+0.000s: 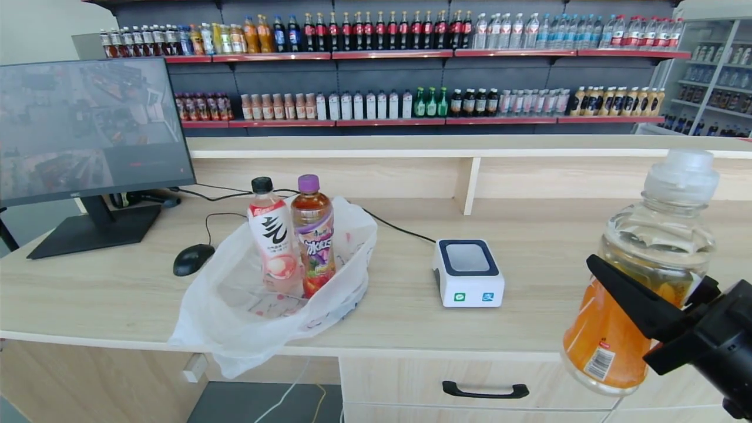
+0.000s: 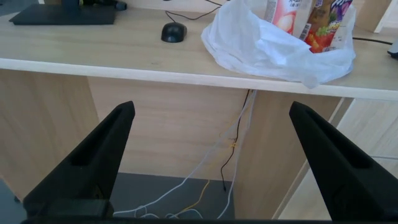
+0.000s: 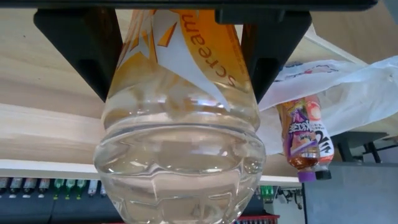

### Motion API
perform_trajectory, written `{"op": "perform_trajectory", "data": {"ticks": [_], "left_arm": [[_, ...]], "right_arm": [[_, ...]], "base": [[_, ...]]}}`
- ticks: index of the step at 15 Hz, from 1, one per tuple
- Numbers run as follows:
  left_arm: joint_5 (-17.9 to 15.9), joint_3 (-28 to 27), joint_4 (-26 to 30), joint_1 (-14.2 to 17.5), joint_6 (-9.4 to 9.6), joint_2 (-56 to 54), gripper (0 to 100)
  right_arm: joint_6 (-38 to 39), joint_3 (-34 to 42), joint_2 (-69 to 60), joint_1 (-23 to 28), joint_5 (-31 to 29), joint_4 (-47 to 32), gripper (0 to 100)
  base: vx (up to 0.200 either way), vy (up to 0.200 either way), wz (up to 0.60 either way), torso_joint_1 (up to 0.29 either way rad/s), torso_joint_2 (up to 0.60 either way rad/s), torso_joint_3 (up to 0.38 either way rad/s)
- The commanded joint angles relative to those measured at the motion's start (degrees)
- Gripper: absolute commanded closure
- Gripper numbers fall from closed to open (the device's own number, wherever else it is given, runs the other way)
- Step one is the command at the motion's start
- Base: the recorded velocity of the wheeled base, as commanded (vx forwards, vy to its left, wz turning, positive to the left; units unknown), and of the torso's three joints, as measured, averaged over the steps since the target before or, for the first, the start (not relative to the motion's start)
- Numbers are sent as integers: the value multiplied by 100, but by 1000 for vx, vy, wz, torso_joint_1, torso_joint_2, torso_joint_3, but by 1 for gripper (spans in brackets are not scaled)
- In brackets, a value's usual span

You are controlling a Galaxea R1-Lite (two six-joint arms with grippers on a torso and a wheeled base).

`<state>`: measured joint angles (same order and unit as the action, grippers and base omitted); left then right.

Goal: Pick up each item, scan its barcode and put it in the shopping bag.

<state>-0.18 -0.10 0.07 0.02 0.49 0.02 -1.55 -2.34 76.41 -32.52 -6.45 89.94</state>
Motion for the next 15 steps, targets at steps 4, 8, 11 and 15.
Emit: {"op": "perform_trajectory", "data": {"ticks": [4,8,11,15], "left_arm": [[1,1,1,-2,-5,-2,0],[9,1,1,-2,-5,-2,0],[1,1,1,-2,-5,-2,0],[9,1,1,-2,-5,-2,0]], "right_arm": [[120,216,-293,0,3,6,100],[120,199,-241,0,3,6,100],[111,120,-12,-61,3,6,100],[93,-689,647,-70,3,6,100]], "base": [[0,0,0,0,0,0],[0,0,0,0,0,0],[0,0,0,0,0,0],[0,0,0,0,0,0]]}}
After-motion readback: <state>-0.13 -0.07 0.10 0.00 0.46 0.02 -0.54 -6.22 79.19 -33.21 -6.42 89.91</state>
